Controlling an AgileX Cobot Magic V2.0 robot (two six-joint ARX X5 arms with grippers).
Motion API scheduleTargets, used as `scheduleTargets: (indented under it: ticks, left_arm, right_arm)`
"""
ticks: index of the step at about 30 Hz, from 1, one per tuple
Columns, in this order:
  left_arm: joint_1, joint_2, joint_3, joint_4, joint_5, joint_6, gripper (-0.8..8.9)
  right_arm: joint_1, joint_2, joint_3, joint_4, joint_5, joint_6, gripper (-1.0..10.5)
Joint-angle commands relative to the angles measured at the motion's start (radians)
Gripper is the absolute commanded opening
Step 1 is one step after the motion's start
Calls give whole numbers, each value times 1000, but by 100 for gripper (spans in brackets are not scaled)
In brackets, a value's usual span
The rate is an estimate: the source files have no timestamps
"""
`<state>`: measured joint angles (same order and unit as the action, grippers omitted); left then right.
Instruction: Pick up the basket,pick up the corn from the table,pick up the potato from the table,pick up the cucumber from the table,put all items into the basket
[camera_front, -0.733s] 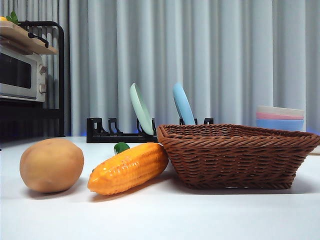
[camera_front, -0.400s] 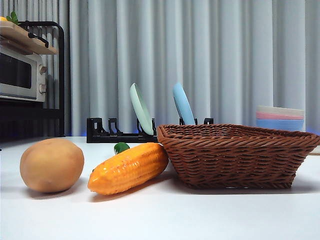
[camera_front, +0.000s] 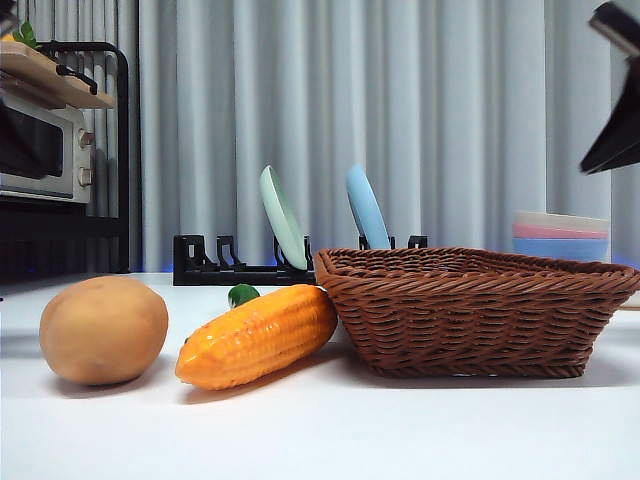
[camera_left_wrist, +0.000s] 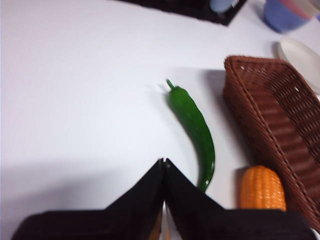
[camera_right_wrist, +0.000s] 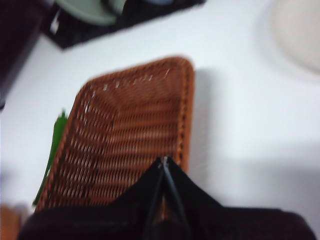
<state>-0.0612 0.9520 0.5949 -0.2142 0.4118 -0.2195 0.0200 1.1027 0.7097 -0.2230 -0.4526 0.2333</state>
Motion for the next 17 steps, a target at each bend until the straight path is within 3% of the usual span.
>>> scheduleTargets:
  ticks: [1, 3, 5, 7, 9, 17]
  left_arm:
    - [2, 67, 45, -26, 43, 38, 2]
    - [2, 98, 74, -51, 66, 38, 80]
    - [1, 121, 101, -73, 65, 37, 289]
    - [1, 135, 121, -80, 66, 37, 390]
    - [0, 143, 137, -83, 67, 36, 385]
    - [-34, 145, 192, -88, 63, 29, 385]
  right_arm:
    - [0, 97, 84, -97, -50, -114, 2]
    - [1, 151, 138, -167, -52, -153, 22]
    - [1, 197, 182, -210, -50, -172, 165]
    - [2, 232, 208, -225, -50, -172, 318]
    - [4, 261, 227, -231, -46, -175, 380]
    - [63, 394, 243, -221, -42, -191, 377]
